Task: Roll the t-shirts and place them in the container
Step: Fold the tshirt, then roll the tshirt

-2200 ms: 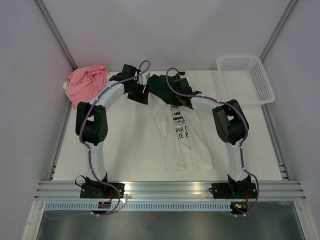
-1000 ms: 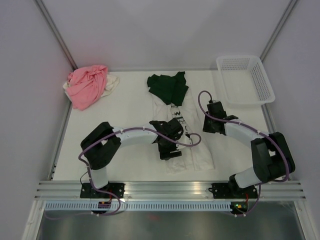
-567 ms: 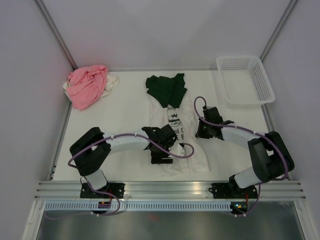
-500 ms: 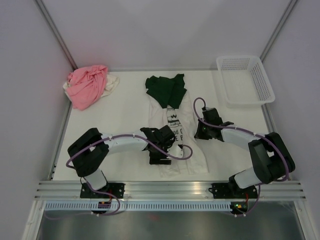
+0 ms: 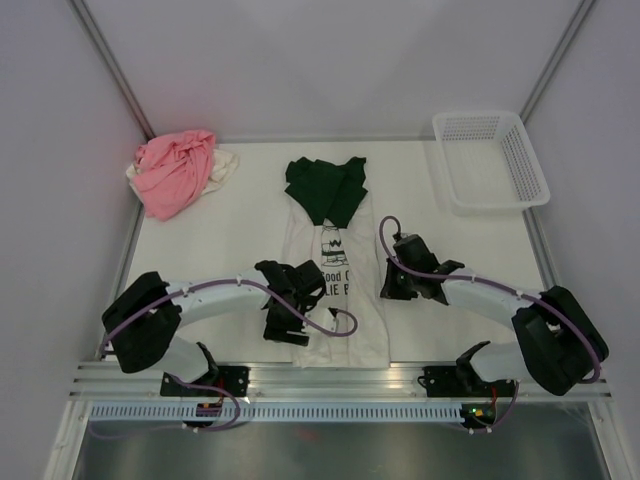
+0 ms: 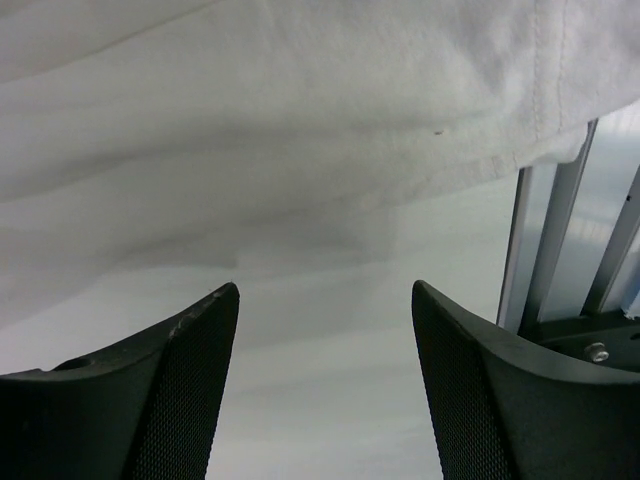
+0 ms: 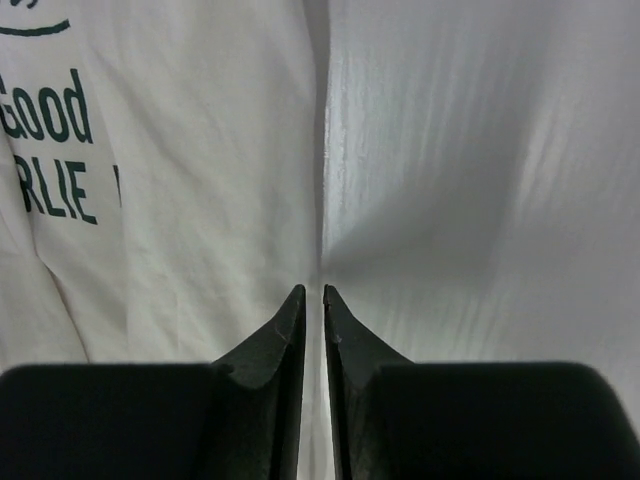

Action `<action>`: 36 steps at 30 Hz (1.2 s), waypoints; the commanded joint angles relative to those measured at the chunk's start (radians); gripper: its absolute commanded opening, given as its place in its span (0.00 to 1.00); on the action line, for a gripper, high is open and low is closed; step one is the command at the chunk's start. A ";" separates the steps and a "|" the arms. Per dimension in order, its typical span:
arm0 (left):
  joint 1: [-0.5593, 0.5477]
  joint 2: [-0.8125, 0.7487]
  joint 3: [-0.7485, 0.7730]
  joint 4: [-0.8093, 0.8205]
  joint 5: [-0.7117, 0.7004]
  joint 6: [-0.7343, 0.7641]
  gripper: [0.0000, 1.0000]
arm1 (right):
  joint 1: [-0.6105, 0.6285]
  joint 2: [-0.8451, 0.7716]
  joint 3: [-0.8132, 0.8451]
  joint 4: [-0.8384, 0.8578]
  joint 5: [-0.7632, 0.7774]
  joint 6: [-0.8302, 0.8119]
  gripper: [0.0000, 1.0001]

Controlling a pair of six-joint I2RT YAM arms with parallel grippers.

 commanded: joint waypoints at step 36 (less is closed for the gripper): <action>-0.232 -0.297 -0.259 0.328 0.105 0.174 0.70 | 0.177 -0.647 0.052 -0.561 -0.352 -1.523 0.53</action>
